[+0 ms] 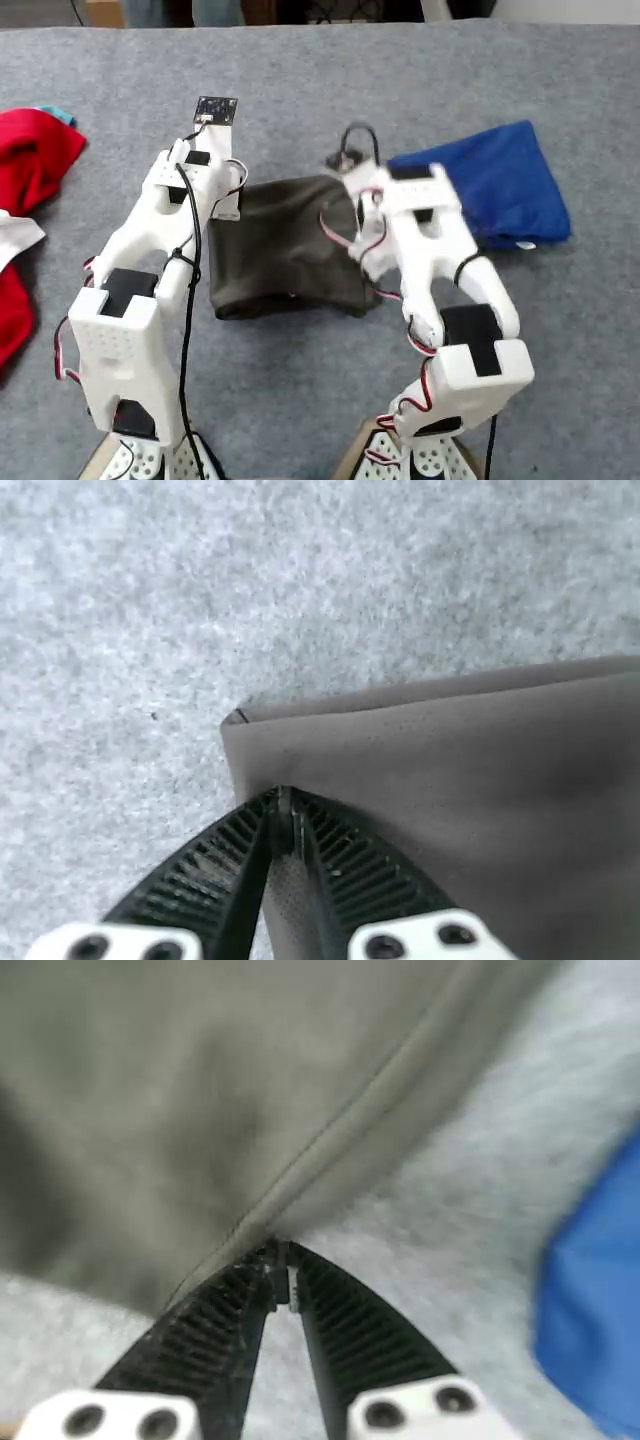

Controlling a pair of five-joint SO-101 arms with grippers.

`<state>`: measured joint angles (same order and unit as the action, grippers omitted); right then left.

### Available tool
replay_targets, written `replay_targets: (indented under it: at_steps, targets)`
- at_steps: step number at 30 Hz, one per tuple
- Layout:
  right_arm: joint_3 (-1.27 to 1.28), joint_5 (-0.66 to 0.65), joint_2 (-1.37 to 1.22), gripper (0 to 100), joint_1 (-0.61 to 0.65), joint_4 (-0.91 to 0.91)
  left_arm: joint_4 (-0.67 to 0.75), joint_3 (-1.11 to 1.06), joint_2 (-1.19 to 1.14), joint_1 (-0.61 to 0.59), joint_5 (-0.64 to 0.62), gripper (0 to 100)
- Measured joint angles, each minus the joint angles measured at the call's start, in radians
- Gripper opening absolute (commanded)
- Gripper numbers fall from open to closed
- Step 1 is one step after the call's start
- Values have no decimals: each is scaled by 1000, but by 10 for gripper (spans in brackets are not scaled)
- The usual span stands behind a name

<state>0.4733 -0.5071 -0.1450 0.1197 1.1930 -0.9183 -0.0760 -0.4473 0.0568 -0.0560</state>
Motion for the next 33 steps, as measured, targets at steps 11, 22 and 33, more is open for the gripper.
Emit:
replay_targets:
  at_steps: [11,22,33]
  targets:
    - [58,0,29,15,-87,-25,-6,8,-3,0,0,27]
    - [11,-3,397,16,-97,215,-219,58,155,0,52,27]
    - [288,80,697,60,-84,282,-28,-430,460,-14,57,29]
